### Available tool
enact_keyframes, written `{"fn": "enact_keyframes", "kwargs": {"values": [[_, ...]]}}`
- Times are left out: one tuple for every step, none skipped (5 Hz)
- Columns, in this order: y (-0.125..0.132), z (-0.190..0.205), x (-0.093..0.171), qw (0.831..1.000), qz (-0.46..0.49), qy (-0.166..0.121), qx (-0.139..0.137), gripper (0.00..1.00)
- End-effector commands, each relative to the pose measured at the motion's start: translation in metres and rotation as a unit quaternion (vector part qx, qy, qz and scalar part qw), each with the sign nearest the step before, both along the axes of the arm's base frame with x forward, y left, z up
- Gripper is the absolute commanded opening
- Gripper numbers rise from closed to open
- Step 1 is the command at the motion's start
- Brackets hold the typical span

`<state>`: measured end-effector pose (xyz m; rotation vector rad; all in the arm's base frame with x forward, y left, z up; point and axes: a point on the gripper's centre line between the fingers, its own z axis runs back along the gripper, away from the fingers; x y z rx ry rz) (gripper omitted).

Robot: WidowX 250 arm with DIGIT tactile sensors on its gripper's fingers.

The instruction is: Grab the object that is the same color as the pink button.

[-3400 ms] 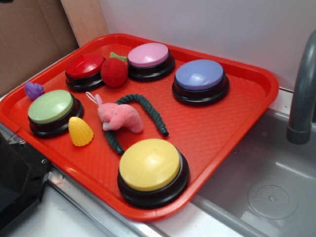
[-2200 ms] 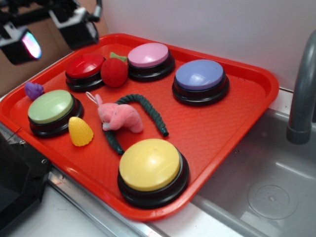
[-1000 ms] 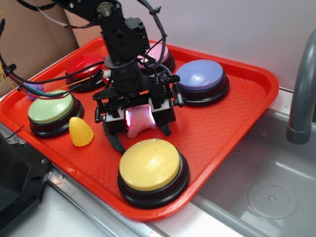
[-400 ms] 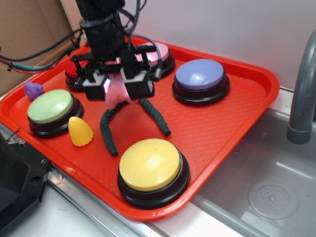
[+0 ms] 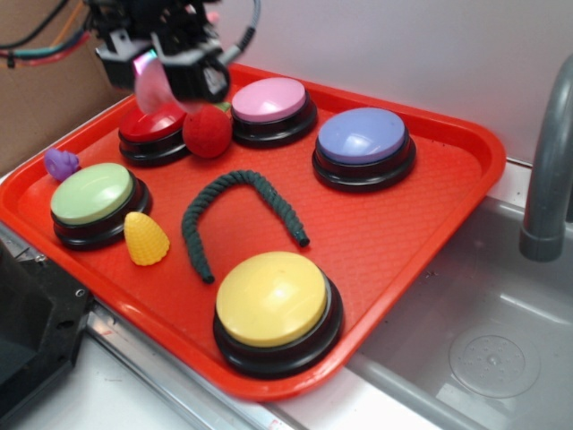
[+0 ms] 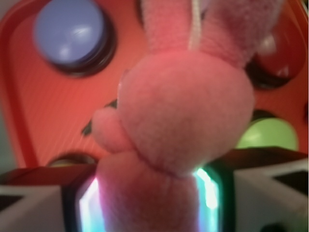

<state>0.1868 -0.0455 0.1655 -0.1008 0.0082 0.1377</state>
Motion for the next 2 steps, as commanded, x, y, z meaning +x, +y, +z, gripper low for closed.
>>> {"fn": "enact_keyframes", "kwargs": {"values": [[0.0138, 0.0519, 0.0014, 0.997, -0.023, -0.068, 0.005, 0.00], [0.0174, 0.0447, 0.0027, 0.998, -0.012, -0.064, 0.014, 0.00]]}}
